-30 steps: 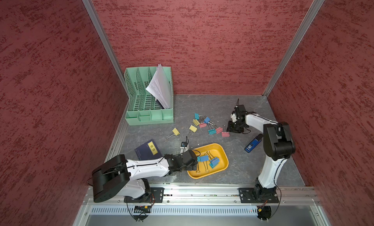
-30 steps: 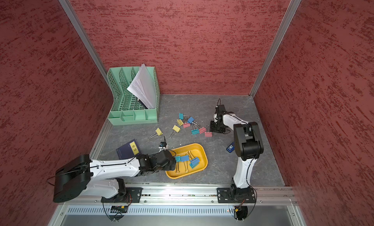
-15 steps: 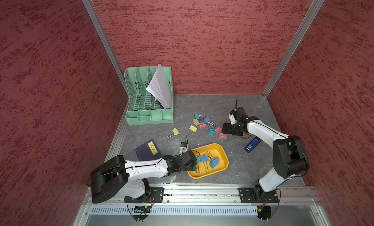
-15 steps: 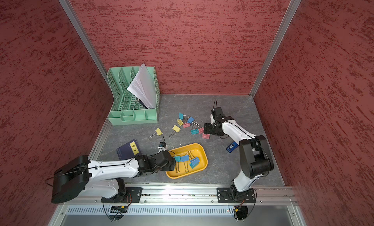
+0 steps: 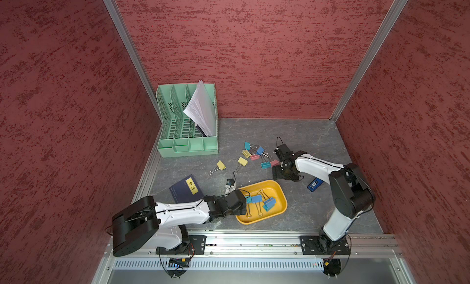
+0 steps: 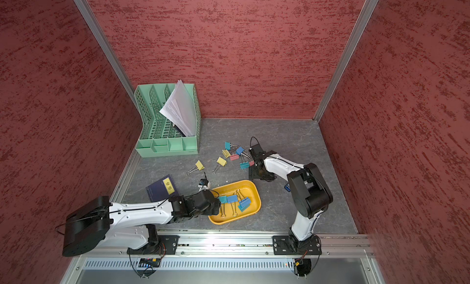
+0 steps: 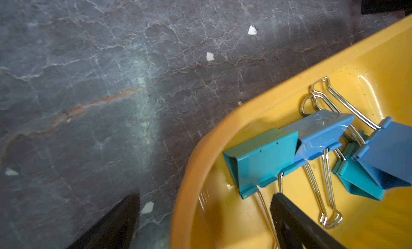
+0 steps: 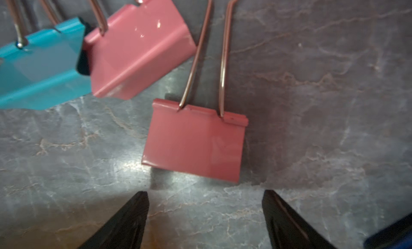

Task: Put the binder clips in the storage box
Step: Pick up the binder clip at the center of the board.

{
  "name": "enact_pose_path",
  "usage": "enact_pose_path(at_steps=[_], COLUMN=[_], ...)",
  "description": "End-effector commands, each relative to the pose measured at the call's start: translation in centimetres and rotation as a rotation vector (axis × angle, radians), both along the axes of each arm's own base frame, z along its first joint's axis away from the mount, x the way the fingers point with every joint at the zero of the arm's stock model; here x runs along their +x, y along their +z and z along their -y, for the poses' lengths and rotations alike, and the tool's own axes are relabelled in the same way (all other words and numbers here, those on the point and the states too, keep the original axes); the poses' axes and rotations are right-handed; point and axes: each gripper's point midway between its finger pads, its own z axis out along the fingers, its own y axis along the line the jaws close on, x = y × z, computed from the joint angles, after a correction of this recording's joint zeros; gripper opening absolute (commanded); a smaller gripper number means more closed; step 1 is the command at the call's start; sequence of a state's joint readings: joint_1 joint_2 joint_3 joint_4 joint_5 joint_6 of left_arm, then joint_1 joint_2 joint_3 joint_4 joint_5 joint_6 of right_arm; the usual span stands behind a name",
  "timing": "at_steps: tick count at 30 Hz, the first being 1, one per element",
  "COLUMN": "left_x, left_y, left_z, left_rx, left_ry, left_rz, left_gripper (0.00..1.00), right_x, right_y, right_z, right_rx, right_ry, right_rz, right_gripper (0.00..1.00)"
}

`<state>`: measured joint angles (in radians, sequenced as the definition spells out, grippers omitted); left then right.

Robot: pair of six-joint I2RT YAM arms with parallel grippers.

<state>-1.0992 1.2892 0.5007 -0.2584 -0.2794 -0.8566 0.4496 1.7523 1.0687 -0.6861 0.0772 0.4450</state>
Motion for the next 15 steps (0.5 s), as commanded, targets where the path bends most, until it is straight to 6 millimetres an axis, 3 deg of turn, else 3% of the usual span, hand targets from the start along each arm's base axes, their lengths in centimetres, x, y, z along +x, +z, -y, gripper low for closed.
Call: enact_pose_path(at_steps=[1,8,15], left_x=[-0.7,-0.9,-0.9], left_y=[-1.1,-1.2,-1.3], left_z=[-1.3,-2.0,-2.0], left_rx=[0.045,0.045,0.042], left_ry=[-0.008,-0.002,0.001], left_rz=[-0.019,-0.020,-0.026], left_gripper=[0.97,0.97,0.97], right_x=[1.2,2.2,3.2], right_y=[0.2,-0.2,-1.8], right_z=[0.0,-0.8,-1.2], right_rx=[-0.040,-0.019,-0.029], right_ry=[-0.035,-0.067,-0.079], right_rz=[0.035,0.062,0.042], right_gripper=[0.86,0.86,0.82])
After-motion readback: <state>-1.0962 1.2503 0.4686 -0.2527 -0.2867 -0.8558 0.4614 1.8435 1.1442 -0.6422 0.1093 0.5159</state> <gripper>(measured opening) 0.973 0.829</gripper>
